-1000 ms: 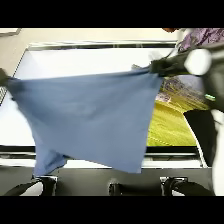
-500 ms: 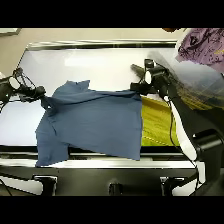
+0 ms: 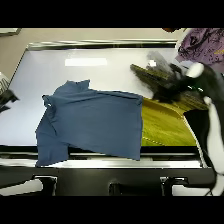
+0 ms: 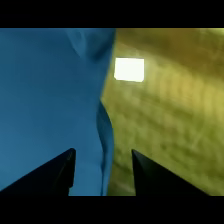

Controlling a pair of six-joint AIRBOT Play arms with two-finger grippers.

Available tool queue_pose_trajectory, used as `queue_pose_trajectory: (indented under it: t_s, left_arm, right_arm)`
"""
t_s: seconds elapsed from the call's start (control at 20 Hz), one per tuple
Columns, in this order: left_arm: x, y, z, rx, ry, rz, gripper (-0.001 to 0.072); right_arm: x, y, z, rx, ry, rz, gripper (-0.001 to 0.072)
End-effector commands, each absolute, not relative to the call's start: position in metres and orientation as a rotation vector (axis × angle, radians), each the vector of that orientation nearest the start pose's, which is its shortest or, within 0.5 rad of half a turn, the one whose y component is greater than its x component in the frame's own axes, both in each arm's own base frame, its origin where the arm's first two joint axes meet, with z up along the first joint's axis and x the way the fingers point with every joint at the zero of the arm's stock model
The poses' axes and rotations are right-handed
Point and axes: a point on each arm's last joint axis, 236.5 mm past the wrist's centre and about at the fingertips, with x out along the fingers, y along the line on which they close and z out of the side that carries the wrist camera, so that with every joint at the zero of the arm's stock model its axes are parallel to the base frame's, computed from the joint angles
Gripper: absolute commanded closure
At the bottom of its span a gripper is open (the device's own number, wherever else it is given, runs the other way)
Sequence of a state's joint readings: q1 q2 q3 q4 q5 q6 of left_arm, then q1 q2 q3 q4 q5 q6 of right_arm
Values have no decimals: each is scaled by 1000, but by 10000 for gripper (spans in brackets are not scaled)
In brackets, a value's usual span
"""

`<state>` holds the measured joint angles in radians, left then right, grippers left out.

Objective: Fold the clothes and pants, and hang the long-sleeved shirts on hangers.

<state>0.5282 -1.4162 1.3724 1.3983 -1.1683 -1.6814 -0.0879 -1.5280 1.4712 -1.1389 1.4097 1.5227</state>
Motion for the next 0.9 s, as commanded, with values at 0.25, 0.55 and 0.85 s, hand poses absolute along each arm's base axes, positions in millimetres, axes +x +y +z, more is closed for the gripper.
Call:
queue_pose_trajectory:
  t_s: [0.25, 0.55, 0.85]
  left_arm:
    - [290, 171, -19, -758, 1254, 514, 96]
    - [284, 150, -24, -754, 1329, 468, 96]
    - [283, 146, -24, -741, 1344, 450, 95]
  right_arm:
    - [219, 109, -58, 740, 1544, 391, 275]
    - [178, 156, -98, 626, 1619, 425, 221]
    - [154, 181, -114, 546, 1712, 450, 229]
